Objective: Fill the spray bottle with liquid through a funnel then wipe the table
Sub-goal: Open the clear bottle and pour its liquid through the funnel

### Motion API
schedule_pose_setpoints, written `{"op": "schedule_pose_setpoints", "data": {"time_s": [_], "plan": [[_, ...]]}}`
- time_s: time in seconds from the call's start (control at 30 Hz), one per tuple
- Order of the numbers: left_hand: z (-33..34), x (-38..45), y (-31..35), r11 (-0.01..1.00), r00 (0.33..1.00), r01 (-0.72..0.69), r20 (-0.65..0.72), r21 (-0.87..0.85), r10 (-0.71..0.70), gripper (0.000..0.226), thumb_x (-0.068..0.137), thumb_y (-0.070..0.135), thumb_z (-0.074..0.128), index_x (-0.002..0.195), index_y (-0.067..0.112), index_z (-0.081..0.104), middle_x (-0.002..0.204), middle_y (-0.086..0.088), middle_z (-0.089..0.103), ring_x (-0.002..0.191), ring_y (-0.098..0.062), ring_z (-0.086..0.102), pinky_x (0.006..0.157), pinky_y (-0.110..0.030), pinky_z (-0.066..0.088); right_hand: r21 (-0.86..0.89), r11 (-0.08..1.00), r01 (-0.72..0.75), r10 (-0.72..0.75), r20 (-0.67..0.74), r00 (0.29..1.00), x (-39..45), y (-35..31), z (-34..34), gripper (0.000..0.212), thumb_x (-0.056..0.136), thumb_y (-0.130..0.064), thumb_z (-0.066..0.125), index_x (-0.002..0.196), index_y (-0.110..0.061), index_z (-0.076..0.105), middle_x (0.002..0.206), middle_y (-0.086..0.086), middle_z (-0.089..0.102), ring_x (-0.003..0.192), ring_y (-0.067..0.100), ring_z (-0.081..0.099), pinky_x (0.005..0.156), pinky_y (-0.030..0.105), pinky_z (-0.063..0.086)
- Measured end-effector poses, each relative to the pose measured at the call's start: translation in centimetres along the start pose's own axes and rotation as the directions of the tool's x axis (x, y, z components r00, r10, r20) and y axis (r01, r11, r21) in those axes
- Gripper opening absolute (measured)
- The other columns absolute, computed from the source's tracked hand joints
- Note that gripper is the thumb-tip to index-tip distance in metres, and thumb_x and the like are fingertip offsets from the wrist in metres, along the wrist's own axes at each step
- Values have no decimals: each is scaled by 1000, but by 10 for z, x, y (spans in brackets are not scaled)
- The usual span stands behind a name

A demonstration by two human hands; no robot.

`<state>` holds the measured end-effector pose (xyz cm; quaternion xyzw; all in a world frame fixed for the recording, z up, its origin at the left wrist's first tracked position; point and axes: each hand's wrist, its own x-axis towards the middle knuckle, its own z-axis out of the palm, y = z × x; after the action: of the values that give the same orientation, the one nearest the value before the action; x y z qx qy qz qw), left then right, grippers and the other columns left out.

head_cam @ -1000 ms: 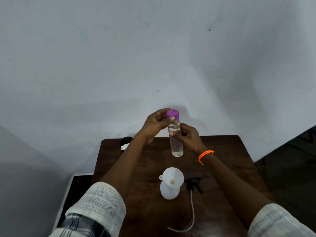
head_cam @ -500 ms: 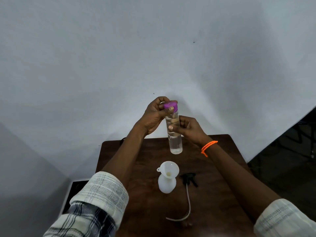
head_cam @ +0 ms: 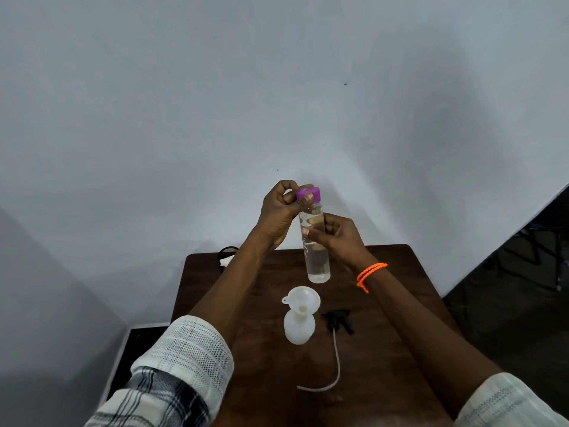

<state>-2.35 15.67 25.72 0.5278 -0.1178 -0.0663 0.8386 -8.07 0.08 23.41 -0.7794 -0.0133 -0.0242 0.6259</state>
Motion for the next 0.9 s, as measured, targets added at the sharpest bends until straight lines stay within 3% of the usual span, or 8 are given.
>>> {"op": "schedule_pose_setpoints", "data": {"time_s": [0.17, 0.3, 0.43, 0.57, 0.77, 0.9], "plan": [[-3, -7, -1, 1000, 999, -6, -44, 25, 8, 28, 83, -1, 77, 94, 14, 55, 113, -23, 72, 103, -32, 69, 94, -45, 55, 36, 998, -58, 59, -25, 998, -5, 2, 6, 28, 80, -27, 86, 104, -17, 78, 98, 4, 80, 93, 24, 77, 92, 52, 60], [-7, -8, 1, 999, 1000, 9, -20, 53, -8, 28, 85, -1, 75, 97, 13, 54, 116, -25, 71, 100, -31, 70, 89, -41, 54, 54, 997, -54, 56, -29, 998, -8, 0, 12, 19, 80, -25, 87, 97, -22, 79, 95, 2, 80, 91, 25, 77, 92, 50, 60], [-12, -6, 14, 985, 980, 111, 150, 133, -131, 28, 89, 2, 72, 109, 11, 54, 117, -16, 66, 106, -29, 63, 92, -40, 53, 138, 987, -85, 71, 102, 992, -10, -6, 3, 22, 81, -6, 82, 104, -8, 79, 99, 17, 78, 92, 32, 75, 89, 47, 60], [-16, -3, 24, 980, 957, 136, 236, 144, -168, 34, 90, -9, 65, 116, 8, 52, 131, -24, 62, 121, -39, 60, 104, -51, 48, 109, 991, -73, 60, 121, 991, -10, -11, 0, 23, 81, -4, 82, 103, -6, 79, 99, 20, 78, 90, 33, 75, 88, 46, 61], [-10, -4, 13, 983, 990, 66, 110, 170, -86, 36, 86, -12, 68, 107, 11, 51, 125, -25, 66, 118, -44, 62, 98, -49, 53, 19, 997, -77, 77, 13, 997, -11, -7, 6, 23, 77, -14, 87, 99, -12, 80, 93, 11, 80, 89, 31, 77, 91, 52, 60], [-3, -6, 5, 954, 998, 11, -66, 300, 10, 43, 71, 10, 88, 94, 18, 53, 110, -19, 70, 97, -27, 69, 88, -48, 59, -142, 987, -73, 60, -89, 994, -11, -6, 11, 27, 68, -29, 92, 92, -21, 81, 85, -2, 80, 84, 18, 77, 88, 47, 62]]}}
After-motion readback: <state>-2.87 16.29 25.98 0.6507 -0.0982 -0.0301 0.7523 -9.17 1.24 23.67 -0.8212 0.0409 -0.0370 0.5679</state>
